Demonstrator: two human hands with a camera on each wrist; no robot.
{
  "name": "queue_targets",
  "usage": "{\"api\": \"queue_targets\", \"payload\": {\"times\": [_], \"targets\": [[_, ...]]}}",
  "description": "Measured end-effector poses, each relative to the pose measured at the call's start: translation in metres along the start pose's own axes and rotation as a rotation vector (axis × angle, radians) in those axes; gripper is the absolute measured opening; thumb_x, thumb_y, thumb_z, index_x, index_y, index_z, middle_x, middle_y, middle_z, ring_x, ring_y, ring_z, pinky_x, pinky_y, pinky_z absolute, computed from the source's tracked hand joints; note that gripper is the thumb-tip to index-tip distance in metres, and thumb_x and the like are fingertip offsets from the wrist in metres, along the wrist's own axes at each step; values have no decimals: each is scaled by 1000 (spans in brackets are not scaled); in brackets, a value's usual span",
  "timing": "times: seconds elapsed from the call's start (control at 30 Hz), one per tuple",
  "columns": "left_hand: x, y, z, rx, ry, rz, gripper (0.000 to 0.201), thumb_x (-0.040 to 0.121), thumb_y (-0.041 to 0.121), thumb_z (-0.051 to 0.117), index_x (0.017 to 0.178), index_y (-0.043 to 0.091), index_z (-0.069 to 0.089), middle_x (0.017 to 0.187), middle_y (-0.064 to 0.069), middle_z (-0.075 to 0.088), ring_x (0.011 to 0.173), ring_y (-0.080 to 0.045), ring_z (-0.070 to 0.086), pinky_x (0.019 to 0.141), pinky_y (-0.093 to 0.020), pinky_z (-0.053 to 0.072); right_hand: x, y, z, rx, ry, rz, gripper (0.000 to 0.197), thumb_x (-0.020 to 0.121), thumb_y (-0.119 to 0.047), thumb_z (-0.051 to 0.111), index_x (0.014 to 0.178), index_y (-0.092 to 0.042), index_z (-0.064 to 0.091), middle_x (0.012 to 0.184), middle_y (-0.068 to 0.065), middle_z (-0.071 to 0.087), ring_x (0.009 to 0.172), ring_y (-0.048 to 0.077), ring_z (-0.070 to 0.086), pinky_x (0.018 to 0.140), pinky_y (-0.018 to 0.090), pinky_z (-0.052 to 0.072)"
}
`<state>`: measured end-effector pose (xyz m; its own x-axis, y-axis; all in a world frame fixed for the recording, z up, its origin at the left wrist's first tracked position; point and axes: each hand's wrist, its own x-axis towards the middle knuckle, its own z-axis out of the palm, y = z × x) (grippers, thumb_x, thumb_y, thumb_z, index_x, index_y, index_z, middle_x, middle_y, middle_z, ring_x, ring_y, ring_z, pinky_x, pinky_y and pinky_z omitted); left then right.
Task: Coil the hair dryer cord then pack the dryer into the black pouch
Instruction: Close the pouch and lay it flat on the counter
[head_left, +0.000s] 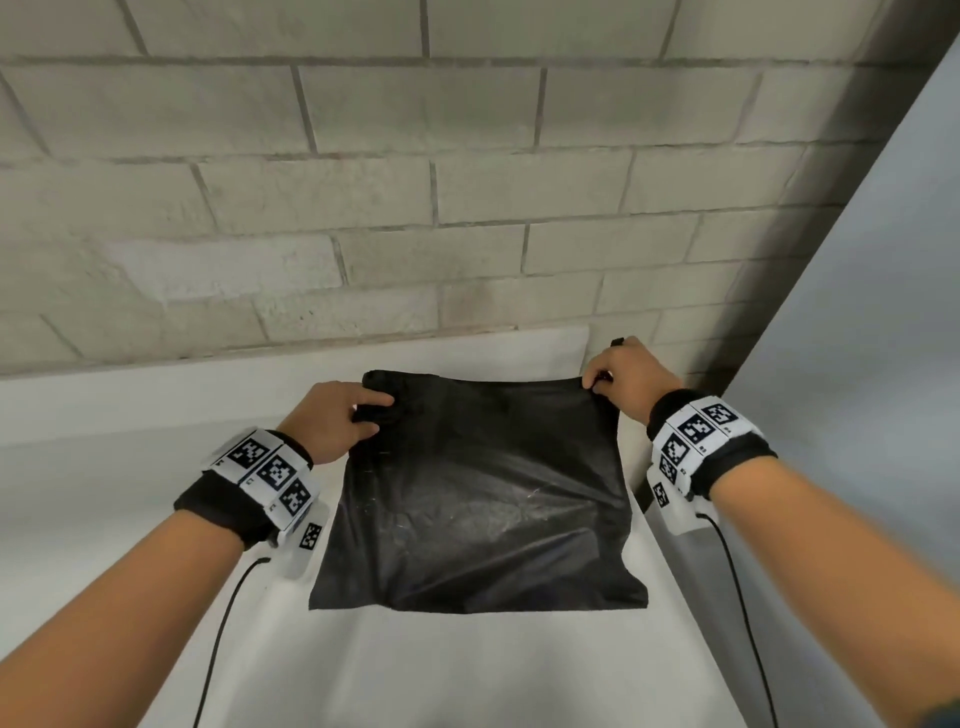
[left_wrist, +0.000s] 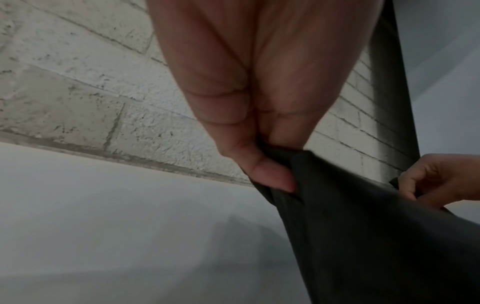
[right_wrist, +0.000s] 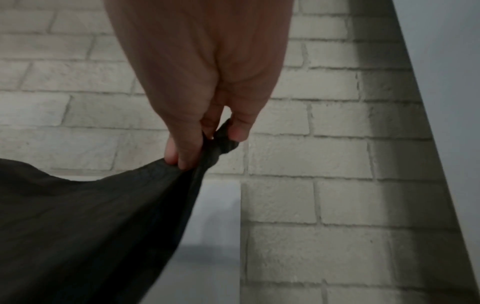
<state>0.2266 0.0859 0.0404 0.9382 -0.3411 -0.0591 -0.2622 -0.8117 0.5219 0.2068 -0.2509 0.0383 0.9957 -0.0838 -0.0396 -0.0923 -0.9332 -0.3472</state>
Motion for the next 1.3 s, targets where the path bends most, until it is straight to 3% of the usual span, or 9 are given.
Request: {"api": "queue_targets", "payload": {"times": [0.3, 0.4, 0.5, 0.67, 0.73, 0.9, 0.97, 1.2, 1.3], "targets": [[21, -12, 6, 46, -36, -40, 40, 85, 10, 58, 125, 17, 54, 113, -13, 60, 83, -12, 45, 76, -14, 29, 37, 2, 24, -21, -114, -85, 29, 81, 12, 50, 100, -2, 65, 118, 19, 52, 108, 31, 48, 85, 22, 34], [24, -12, 6, 46, -40, -44, 40, 86, 11, 58, 125, 17, 54, 114, -12, 60, 83, -13, 45, 74, -14, 28, 33, 8, 32, -124, -81, -108, 28, 83, 4, 53, 106, -8, 65, 126, 13, 43, 116, 30, 37, 98, 31, 35], [28, -14, 7, 53, -41, -42, 41, 86, 13, 58, 127, 19, 53, 119, -11, 59, 87, -13, 46, 77, -15, 28, 27, 10, 32, -168, 7, -28, 20, 87, -12, 55, 104, -13, 66, 119, 15, 41, 109, 32, 41, 91, 34, 41], [33, -20, 11, 13, -257, -68, 67, 82, 19, 64, 140, 24, 31, 145, -1, 37, 129, -20, 39, 106, -27, 31, 24, 11, 37, 73, -560, 151, 46, 87, -27, 60, 130, -21, 45, 96, 9, 53, 78, 22, 54, 60, 21, 43], [35, -23, 13, 0, -351, -87, 80, 79, 19, 68, 143, 24, 21, 150, 0, 27, 134, -19, 32, 112, -33, 29, 26, 13, 45, 104, -625, 179, 49, 83, -20, 66, 128, -19, 48, 83, 9, 58, 59, 19, 53, 58, 22, 47], [38, -28, 15, -64, -353, -112, 83, 79, 16, 67, 144, 24, 16, 152, 1, 21, 133, -21, 35, 112, -30, 27, 33, 13, 54, 73, -562, 177, 49, 72, -3, 74, 118, -9, 57, 95, 6, 54, 76, 17, 54, 59, 18, 43], [41, -29, 14, -84, -321, -109, 83, 79, 13, 67, 144, 23, 16, 152, 1, 21, 133, -21, 35, 110, -27, 26, 38, 15, 52, 113, -538, 188, 47, 72, -1, 73, 116, -7, 60, 104, 12, 58, 93, 24, 57, 72, 23, 46], [52, -35, 19, -52, -211, -150, 79, 83, 13, 62, 145, 17, 13, 151, -7, 23, 132, -27, 36, 112, -33, 28, 60, 18, 51, 200, -70, 58, 54, 78, 5, 63, 129, -6, 50, 135, 19, 45, 122, 32, 46, 103, 28, 33], [56, -34, 25, 26, -270, -180, 77, 85, 7, 55, 146, 15, 8, 152, -9, 21, 135, -26, 30, 106, -26, 27, 63, 20, 55, 74, -174, 32, 55, 85, 1, 56, 136, -6, 39, 143, 20, 34, 131, 33, 35, 108, 29, 24]]}}
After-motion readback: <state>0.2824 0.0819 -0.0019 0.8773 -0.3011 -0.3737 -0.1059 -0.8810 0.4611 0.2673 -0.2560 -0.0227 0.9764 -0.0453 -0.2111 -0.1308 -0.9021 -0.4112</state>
